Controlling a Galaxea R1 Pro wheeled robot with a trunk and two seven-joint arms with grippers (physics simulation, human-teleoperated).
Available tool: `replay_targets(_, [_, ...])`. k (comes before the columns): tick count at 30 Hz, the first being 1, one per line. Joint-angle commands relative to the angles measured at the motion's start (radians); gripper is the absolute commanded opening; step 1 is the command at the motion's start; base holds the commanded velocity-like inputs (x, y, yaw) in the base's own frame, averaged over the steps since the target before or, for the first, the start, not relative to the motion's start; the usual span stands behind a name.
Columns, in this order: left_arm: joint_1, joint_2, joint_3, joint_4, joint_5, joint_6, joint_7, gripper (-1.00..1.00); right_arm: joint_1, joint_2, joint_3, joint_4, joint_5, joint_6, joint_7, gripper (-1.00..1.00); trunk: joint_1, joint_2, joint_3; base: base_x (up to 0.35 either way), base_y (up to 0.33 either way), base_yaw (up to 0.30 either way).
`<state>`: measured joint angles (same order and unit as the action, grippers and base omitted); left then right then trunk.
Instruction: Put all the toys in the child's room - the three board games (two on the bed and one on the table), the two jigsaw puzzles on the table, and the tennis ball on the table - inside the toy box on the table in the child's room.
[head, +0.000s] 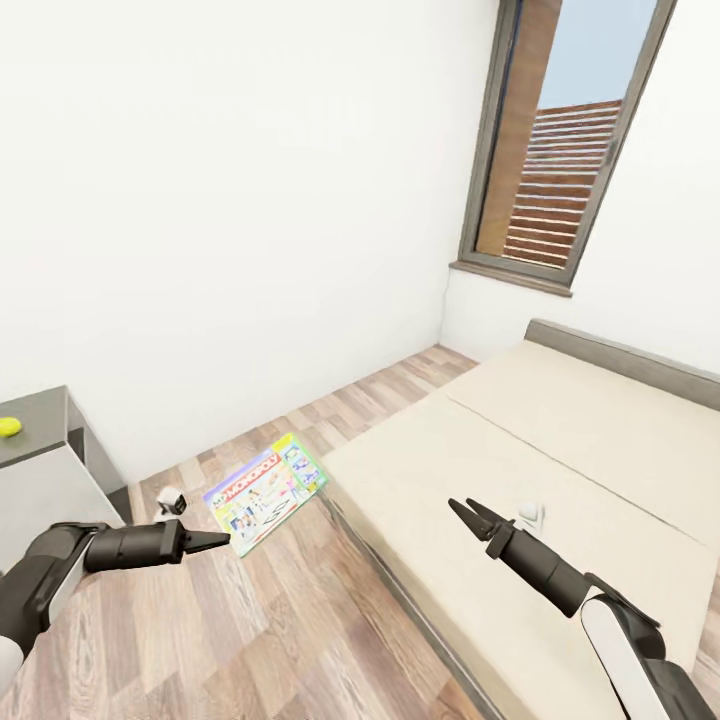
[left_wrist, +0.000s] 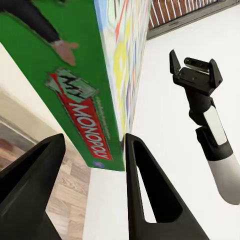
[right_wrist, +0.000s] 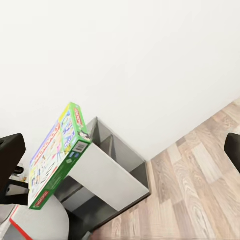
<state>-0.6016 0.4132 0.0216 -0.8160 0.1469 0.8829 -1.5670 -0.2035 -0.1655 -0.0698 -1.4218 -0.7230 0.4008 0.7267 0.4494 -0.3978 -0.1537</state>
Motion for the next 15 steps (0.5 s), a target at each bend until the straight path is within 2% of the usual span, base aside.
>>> replay_targets(1, [-0.001,0.000,0.000,0.000,0.002,0.010,-0.004,-1.00,0.000,0.000,-0.001,0.000,-0.009,0.009,-0.001,1.00,0.001,-0.002,-0.002,0.000,0.000,0.282])
replay_targets(15, [-0.001,0.000,-0.001,0.000,0.002,0.010,-0.004,-1.00,-0.001,0.000,0.038,0.000,-0.005,0.008,-0.010,1.00,0.001,-0.002,-0.002,0.000,0.000,0.282])
